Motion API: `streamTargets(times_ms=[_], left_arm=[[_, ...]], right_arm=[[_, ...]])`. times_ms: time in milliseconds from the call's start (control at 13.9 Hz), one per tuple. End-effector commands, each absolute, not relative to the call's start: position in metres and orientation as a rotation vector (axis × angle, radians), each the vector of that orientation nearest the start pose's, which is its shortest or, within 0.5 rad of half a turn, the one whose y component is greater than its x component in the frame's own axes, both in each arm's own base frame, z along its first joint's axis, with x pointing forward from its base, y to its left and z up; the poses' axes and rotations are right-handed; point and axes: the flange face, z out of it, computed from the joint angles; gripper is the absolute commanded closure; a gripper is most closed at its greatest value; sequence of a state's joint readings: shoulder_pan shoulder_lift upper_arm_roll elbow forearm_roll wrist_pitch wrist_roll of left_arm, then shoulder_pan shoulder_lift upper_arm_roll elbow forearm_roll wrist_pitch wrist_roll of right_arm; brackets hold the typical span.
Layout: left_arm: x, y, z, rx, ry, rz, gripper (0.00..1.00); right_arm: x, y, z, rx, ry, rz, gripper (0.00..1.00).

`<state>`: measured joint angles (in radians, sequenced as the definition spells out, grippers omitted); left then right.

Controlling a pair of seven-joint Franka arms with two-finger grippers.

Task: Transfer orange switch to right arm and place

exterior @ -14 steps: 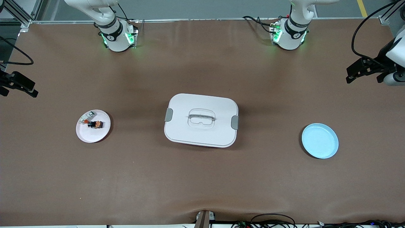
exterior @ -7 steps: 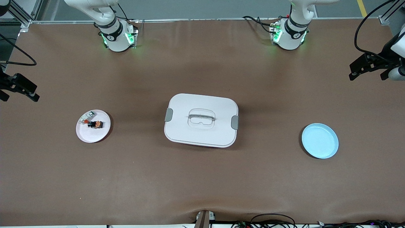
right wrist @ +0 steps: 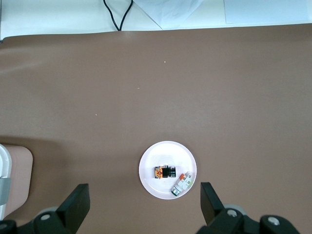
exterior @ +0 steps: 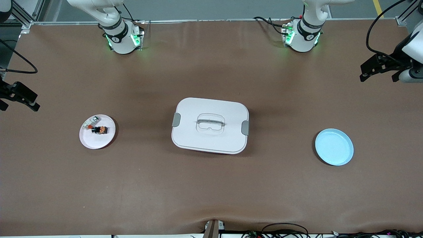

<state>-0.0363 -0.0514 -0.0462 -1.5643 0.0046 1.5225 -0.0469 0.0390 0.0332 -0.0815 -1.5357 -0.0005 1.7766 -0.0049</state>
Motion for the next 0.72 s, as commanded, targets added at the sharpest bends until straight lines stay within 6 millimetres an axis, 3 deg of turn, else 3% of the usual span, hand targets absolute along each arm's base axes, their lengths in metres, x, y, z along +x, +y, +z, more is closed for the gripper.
streamTargets(times_ms=[0, 646], left_arm=[[0.5214, -0.0534, 0.6462, -3.147, 0.056, 0.015, 0.00], [0.5275, -0.0460, 0.6524, -3.133, 0.047, -0.010, 0.00]], right_arm=[[0.5872, -0.0275, 0.6454, -3.120, 0.082, -0.323, 0.00], [0.5855, -0.0227, 0.6438, -3.121, 0.068, -0.291, 0.00]])
